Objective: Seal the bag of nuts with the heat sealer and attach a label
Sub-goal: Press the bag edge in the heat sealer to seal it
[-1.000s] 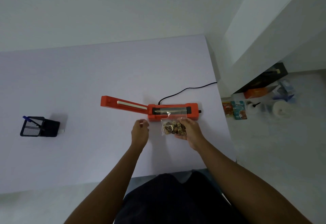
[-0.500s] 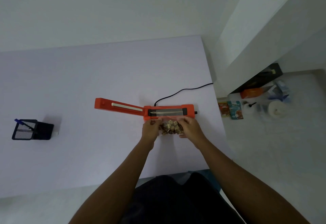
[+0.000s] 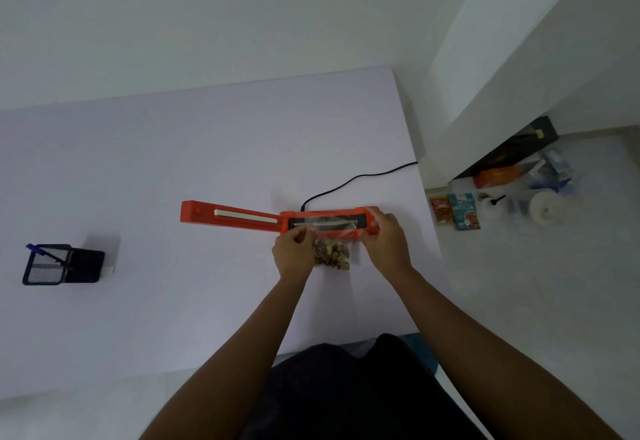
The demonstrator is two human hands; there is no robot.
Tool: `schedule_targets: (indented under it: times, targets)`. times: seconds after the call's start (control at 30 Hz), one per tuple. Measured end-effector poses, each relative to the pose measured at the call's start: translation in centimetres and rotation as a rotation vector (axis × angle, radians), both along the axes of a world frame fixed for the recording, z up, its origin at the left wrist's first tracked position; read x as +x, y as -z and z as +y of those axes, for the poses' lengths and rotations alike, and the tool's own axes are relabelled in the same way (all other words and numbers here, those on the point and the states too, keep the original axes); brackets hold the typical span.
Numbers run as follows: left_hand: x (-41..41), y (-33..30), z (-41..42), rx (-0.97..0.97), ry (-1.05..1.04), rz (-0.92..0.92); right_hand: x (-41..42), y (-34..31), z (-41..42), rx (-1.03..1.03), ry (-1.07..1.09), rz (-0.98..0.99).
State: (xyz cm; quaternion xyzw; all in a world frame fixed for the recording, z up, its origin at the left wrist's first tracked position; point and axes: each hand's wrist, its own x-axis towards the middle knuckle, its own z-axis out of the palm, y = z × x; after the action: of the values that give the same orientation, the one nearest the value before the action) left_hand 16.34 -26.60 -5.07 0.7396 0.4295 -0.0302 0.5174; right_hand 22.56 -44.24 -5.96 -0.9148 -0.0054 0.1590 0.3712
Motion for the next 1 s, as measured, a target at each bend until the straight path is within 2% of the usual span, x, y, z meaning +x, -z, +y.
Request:
schedule_targets:
  times: [0.3, 0.6, 0.77, 1.0]
  targets:
    - [1.2, -0.5, -0.6, 0.013, -0.003, 0.005, 0.8, 0.6, -0.4, 0.005, -0.042, 0.028]
    - [1.6, -1.8, -1.1, 0.066, 0.124, -0.09, 0.9, 1.2, -0.8, 0.002, -0.073, 0.019]
    - [2.1, -2.9, -1.7, -0.114, 0.229, -0.193, 1.0, 1.6, -0.8, 0.001, -0.05, 0.025]
    - [1.3, -4.1, -1.8, -0.124, 0.321, -0.305, 1.1, 2.2, -1.0, 0.006, -0.042, 0.009]
